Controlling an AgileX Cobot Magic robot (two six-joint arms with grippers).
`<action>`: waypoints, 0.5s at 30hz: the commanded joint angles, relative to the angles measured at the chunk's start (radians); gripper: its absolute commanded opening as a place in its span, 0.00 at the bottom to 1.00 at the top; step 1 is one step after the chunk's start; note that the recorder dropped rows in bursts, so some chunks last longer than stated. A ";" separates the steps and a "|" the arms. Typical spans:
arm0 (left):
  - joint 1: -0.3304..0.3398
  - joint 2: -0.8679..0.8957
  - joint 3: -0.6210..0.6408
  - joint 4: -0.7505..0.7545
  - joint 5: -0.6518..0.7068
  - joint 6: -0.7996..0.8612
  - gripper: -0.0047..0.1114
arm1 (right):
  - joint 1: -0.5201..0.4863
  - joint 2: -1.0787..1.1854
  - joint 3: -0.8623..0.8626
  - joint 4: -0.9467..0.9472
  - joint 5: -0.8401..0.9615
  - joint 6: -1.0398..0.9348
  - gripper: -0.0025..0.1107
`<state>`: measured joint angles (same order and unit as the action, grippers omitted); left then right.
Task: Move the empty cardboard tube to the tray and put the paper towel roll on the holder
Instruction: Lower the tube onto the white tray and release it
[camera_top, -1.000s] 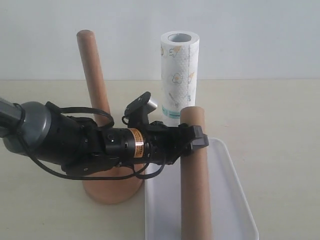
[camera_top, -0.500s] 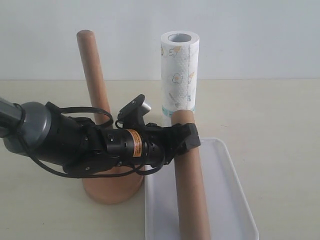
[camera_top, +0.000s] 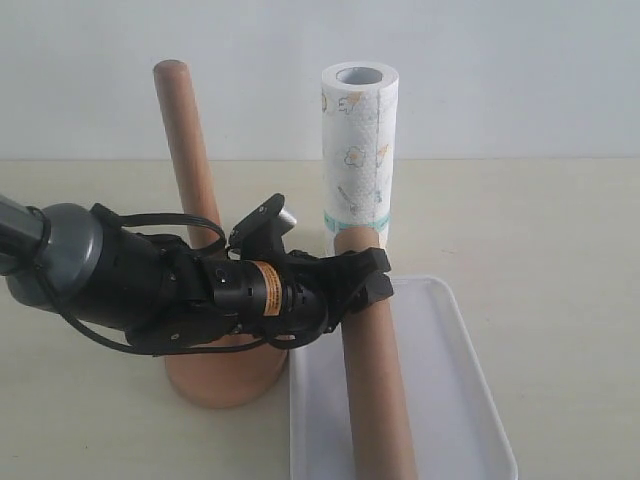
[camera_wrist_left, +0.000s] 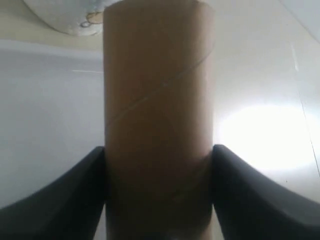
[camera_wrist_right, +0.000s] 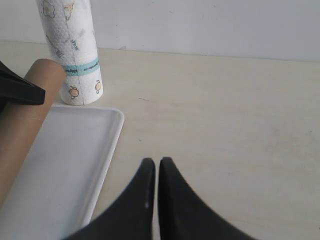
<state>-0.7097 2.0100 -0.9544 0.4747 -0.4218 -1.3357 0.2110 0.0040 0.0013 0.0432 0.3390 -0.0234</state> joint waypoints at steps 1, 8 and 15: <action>0.001 0.003 0.002 -0.007 0.003 -0.017 0.28 | -0.002 -0.004 -0.001 0.002 -0.004 -0.002 0.05; 0.001 0.003 0.002 -0.005 0.001 -0.017 0.52 | -0.002 -0.004 -0.001 0.002 -0.004 -0.002 0.05; 0.001 0.003 0.002 -0.005 0.001 -0.017 0.62 | -0.002 -0.004 -0.001 0.002 -0.004 -0.002 0.05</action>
<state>-0.7097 2.0100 -0.9544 0.4747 -0.4195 -1.3476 0.2110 0.0040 0.0013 0.0432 0.3390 -0.0234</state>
